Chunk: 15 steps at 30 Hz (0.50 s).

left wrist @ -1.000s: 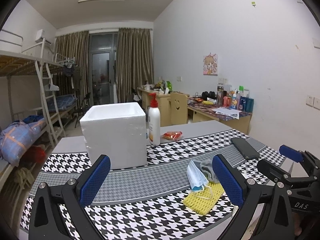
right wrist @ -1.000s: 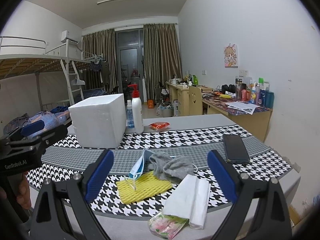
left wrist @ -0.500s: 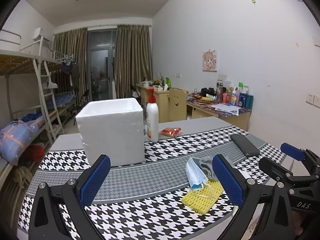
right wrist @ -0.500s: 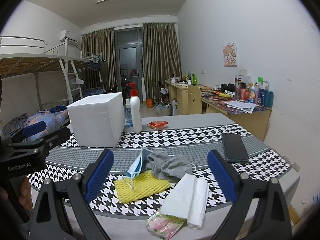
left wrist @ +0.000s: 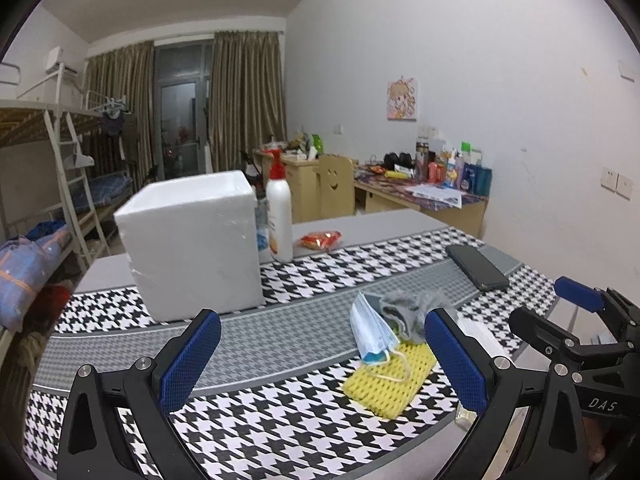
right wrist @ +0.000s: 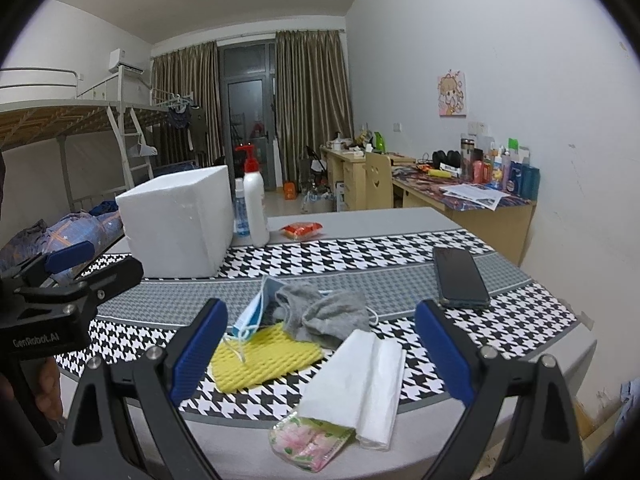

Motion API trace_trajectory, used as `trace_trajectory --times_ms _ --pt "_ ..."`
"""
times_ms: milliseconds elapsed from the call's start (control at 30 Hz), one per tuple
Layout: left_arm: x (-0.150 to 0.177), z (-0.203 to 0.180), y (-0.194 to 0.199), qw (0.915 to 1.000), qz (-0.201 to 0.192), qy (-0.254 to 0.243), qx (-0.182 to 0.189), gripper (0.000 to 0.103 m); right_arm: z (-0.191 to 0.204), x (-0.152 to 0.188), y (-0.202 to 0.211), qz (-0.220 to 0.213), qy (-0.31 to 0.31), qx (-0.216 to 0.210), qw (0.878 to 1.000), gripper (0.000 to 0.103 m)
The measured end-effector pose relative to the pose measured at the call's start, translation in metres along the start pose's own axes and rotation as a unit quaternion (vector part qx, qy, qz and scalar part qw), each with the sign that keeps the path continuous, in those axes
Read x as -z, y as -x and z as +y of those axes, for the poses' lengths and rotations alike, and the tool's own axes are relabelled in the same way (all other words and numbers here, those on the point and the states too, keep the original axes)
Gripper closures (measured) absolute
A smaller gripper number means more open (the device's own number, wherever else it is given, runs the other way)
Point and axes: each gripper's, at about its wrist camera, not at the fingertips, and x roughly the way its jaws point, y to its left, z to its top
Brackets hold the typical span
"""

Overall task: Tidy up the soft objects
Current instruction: 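Move both tools toward the yellow foam net and white tissue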

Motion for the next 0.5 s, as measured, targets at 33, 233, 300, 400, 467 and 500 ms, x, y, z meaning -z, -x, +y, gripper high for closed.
trace_trajectory --times_ms 33,233,300,400,467,500 --pt "0.001 -0.002 -0.002 1.0 0.003 -0.002 0.003 0.001 -0.001 0.001 -0.001 0.002 0.0 0.002 1.0 0.006" --pt "0.005 -0.01 -0.011 0.9996 0.017 -0.014 0.015 0.001 -0.008 0.007 -0.007 0.019 -0.006 0.004 1.0 0.006" --pt "0.007 -0.012 -0.013 0.9995 0.02 -0.015 0.02 0.001 -0.009 0.009 -0.008 0.02 -0.006 0.005 1.0 0.006" --pt "0.009 -0.016 -0.018 0.9992 0.026 -0.019 0.025 0.001 -0.012 0.011 -0.008 0.022 -0.009 0.004 1.0 0.006" --pt "0.01 -0.018 -0.019 0.9989 0.031 -0.02 0.028 0.001 -0.013 0.013 -0.01 0.025 -0.009 0.008 1.0 0.006" --pt "0.011 -0.018 -0.021 0.9988 0.034 -0.021 0.03 0.001 -0.014 0.013 -0.011 0.027 -0.011 0.011 1.0 0.006"
